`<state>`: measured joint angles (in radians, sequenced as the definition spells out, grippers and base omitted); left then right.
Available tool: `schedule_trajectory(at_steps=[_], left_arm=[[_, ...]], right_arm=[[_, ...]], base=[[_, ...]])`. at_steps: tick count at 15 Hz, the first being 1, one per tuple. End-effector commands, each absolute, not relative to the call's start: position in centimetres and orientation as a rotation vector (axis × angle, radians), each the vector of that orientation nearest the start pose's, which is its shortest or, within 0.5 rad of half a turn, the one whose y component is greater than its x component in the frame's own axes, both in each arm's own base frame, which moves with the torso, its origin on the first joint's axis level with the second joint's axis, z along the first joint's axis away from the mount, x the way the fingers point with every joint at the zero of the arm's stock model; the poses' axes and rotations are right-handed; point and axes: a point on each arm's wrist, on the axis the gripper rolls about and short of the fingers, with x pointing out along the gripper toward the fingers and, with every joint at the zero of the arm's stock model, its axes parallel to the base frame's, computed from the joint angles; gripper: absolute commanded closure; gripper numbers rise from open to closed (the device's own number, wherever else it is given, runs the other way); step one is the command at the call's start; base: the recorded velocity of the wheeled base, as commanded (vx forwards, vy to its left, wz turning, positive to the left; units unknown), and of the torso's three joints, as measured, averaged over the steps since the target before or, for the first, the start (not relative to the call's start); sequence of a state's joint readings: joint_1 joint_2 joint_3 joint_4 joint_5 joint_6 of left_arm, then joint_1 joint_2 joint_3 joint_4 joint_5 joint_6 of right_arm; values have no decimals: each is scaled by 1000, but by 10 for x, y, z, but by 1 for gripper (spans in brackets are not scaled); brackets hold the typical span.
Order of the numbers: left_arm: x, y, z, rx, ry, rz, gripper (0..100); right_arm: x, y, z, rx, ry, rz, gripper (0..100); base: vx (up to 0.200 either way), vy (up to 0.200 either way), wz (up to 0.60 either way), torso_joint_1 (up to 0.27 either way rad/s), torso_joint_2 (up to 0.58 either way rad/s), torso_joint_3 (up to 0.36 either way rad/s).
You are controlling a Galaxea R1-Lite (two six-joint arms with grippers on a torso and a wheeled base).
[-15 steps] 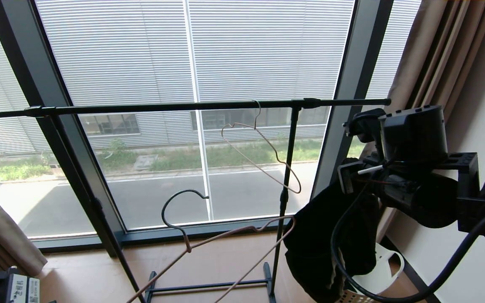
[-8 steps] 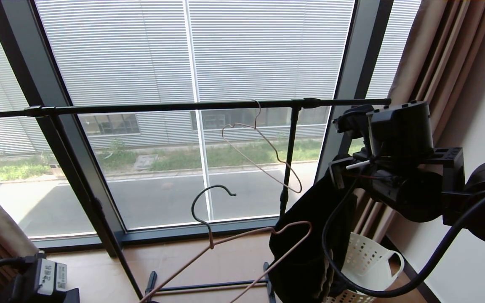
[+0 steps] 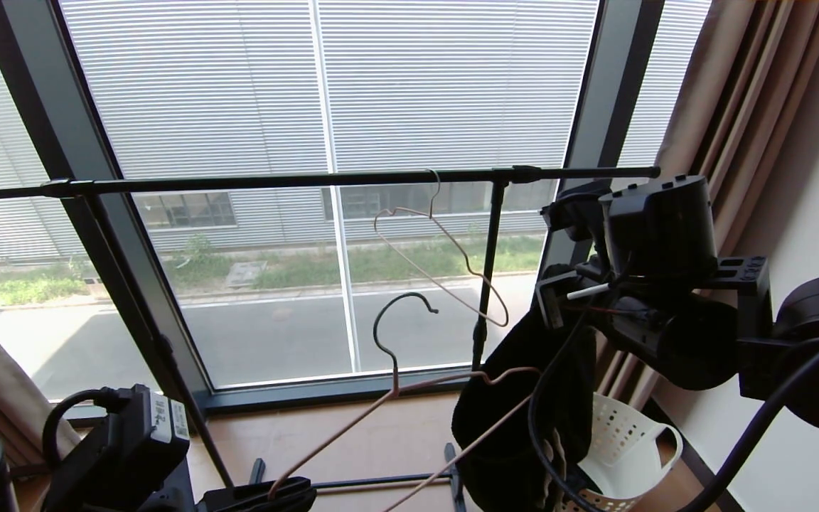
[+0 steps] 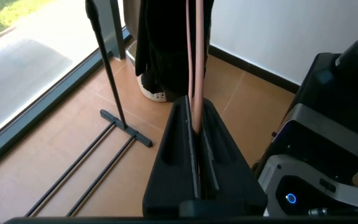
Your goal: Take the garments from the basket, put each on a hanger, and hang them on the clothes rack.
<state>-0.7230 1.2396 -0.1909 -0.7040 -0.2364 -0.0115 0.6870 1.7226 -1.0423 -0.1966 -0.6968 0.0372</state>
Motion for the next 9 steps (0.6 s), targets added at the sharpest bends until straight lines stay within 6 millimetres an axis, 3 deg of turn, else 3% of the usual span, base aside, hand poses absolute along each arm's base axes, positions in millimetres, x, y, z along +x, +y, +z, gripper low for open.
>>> schedule_trajectory(at_steps=[1,9], left_arm=[[113,-109,135,80,368,-955,100],[140,-125,124,71,345,-925,100]], right_arm=[[254,191,197,-277,378,-13,100],[249,191,199,-278,368,-22,100]], base=[[0,0,0,0,0,0],[0,0,0,0,0,0]])
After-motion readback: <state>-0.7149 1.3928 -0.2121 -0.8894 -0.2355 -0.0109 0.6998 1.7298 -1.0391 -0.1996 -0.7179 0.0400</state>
